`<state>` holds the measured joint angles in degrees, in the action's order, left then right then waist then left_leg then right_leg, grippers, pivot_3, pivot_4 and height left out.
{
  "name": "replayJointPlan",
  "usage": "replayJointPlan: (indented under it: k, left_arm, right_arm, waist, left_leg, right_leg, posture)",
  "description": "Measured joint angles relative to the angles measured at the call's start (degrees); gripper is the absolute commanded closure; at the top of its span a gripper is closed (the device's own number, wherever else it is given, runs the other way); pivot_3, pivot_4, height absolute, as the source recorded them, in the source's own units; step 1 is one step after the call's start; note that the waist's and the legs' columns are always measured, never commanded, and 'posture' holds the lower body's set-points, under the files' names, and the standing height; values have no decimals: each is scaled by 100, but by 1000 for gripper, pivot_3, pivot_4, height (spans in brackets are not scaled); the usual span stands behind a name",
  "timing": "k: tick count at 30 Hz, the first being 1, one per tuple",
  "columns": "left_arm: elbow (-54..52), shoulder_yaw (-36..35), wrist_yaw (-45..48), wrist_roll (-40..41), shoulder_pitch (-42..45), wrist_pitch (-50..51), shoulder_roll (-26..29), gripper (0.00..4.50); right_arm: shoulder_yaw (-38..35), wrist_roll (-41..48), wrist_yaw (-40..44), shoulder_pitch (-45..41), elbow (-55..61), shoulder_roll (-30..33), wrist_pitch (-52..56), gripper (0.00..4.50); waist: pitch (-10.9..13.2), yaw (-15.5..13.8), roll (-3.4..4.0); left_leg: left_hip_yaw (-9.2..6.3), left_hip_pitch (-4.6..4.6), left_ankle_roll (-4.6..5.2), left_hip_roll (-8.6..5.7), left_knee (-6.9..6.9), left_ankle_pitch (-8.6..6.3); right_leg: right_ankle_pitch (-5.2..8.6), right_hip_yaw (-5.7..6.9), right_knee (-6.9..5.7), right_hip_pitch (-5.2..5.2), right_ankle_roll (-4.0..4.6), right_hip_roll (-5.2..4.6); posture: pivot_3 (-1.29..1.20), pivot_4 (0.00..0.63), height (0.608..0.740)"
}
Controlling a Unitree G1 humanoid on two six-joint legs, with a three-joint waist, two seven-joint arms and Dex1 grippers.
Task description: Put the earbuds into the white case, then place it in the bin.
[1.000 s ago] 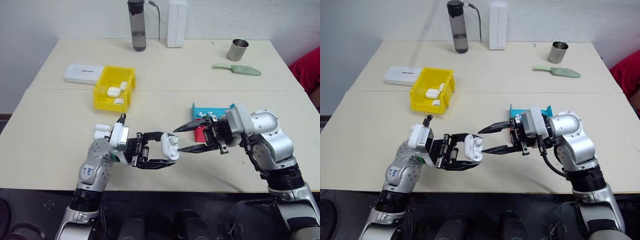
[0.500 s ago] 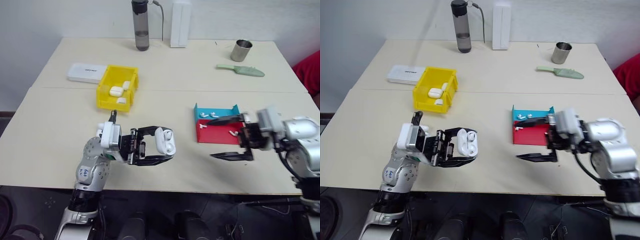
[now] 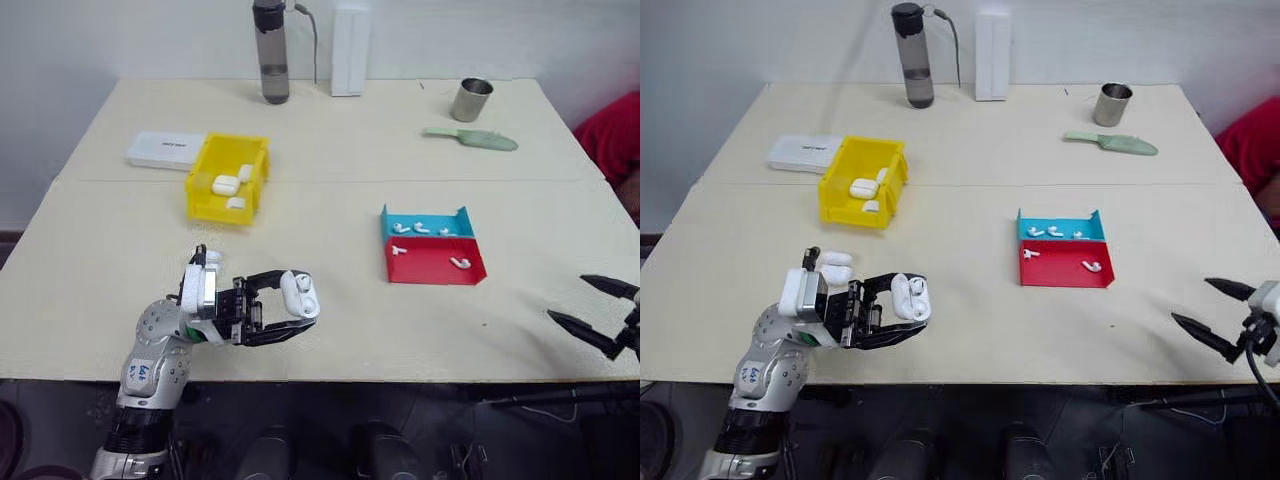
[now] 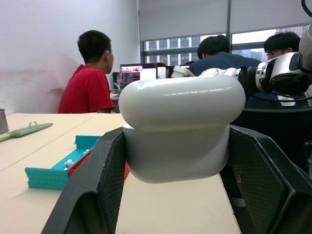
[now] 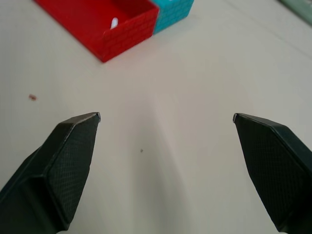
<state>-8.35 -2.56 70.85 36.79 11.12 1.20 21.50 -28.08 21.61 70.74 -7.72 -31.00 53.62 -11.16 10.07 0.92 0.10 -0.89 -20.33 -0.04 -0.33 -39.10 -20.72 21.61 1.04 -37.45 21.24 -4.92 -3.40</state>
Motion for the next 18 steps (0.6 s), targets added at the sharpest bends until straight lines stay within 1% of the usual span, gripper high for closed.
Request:
replayJointPlan:
  k: [2,3,5,7,8,10,12,13,14,16,18]
  left_arm:
    - [4,-4,-9,-2,15,2,12,1686]
    - [2,32,-11,-2,68,3,11,1686]
    - [18,23,-16,-5,129,-1,15,1686]
    - [27,34,-25,-13,186,-8,6,1686]
    - [45,35,-37,-23,198,-13,0,1686]
    - [39,83,-64,-43,233,-34,-33,1686]
    - [51,102,-101,-82,217,-59,-57,1686]
    - [60,106,-131,-97,205,-70,-76,1686]
    - [58,137,-140,-109,211,-77,-111,1686]
    - [58,156,-151,-122,203,-97,-137,1686]
    - [57,147,-187,-128,202,-116,-136,1686]
  right_arm:
    - [525,-284,-352,-773,223,289,794,48]
    - [750,-400,-451,-1136,355,425,1130,48]
    - [1358,-592,-405,-2075,550,547,1924,48]
    - [2043,-767,-227,-3043,666,535,2717,48]
    - [2523,-1005,-100,-3724,567,439,3146,48]
    - [3046,-1285,39,-4390,444,322,3470,48]
    - [3648,-1783,125,-5133,-46,6,3587,48]
    - [3984,-2105,131,-5518,-473,-238,3520,48]
    - [4237,-2348,97,-5771,-850,-439,3355,322]
    - [4579,-2718,35,-6061,-1484,-736,2970,591]
    - [4770,-2983,-4,-6261,-2054,-915,2613,1178]
  waist:
    - [0,92,18]
    - [2,90,22]
    - [2,88,22]
    - [3,59,24]
    - [7,59,31]
    - [9,23,29]
    - [9,-28,30]
    - [10,-38,29]
    - [10,-61,29]
    - [10,-97,28]
    - [10,-119,27]
  left_leg:
    - [7,7,2,0,-2,4]
    - [4,6,0,0,0,7]
    - [-2,7,-5,3,3,9]
    - [-12,2,-11,4,12,9]
    - [-10,-4,-11,3,16,9]
    - [-23,-11,-13,3,21,6]
    - [-24,-17,-12,1,24,1]
    - [-22,-20,-10,1,17,-2]
    - [-24,-28,-10,0,17,-2]
    - [-30,-45,-9,-1,-1,-2]
    - [-34,-114,-9,-9,-15,-2]
  right_leg:
    - [0,-8,-4,0,1,-2]
    - [0,-7,-5,3,2,-2]
    - [0,-3,-18,13,2,0]
    - [-1,1,-21,26,2,0]
    - [-1,1,-20,33,2,-3]
    - [-1,9,-14,37,2,-4]
    - [-1,11,-6,40,2,-5]
    - [-1,12,-7,44,2,-6]
    - [-1,13,-5,49,1,-6]
    - [-2,21,-10,63,0,-8]
    - [-5,24,-44,127,-3,-13]
  posture:
    - [0,150,740]
    - [0,150,740]
    - [0,150,740]
    - [0,150,740]
    - [0,150,740]
    - [0,150,740]
    - [0,150,740]
    - [0,150,740]
    - [0,150,740]
    - [0,150,740]
    - [0,150,740]
